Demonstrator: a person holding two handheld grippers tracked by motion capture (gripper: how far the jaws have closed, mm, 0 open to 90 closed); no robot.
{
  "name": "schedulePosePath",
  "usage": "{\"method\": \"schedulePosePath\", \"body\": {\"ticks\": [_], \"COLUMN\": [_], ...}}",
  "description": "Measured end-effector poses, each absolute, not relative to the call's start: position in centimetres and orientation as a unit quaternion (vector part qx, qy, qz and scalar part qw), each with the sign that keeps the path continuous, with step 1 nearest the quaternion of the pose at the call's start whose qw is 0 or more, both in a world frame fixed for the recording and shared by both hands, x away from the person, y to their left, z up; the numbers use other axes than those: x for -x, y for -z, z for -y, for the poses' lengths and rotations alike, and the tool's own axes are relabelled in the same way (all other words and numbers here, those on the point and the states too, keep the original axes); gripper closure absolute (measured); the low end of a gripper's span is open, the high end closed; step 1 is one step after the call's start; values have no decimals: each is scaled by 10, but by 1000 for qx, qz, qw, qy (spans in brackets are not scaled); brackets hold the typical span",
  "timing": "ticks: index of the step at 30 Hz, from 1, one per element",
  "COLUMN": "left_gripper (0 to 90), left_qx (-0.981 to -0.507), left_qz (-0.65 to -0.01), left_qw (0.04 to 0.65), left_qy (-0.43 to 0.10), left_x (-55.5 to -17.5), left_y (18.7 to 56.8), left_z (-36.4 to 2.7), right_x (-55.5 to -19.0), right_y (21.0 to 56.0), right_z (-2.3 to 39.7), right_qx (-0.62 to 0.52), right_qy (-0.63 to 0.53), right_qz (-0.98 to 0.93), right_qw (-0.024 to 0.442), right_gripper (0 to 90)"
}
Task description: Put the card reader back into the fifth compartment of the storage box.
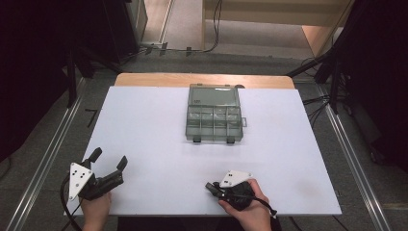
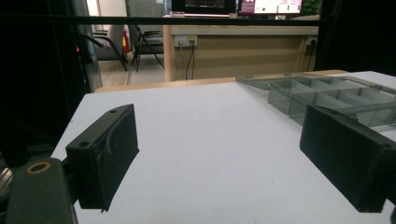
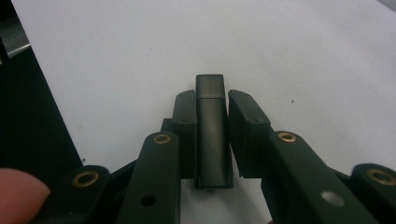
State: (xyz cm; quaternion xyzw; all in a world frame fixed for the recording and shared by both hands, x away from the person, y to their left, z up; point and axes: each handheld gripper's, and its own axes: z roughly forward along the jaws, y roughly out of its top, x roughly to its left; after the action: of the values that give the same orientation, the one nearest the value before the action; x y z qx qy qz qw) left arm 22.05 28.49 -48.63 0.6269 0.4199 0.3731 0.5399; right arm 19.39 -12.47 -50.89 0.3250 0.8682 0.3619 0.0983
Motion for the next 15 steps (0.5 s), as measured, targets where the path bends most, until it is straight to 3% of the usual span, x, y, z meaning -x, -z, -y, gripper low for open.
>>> {"method": "schedulePosePath", "body": {"ticks": [15], "left_gripper": [116], "left_qx": [-626], "left_qz": [-420], "left_qw": [540], "left_qy": [-374], "left_x": [-220], "left_y": [486], "left_z": [-285], "right_x": [-200], "right_y": [496], "right_z": [133], "right_qx": [-334], "right_qy": [-373], "right_qz": [-860], "right_qw": [94], "right_gripper": [711]}}
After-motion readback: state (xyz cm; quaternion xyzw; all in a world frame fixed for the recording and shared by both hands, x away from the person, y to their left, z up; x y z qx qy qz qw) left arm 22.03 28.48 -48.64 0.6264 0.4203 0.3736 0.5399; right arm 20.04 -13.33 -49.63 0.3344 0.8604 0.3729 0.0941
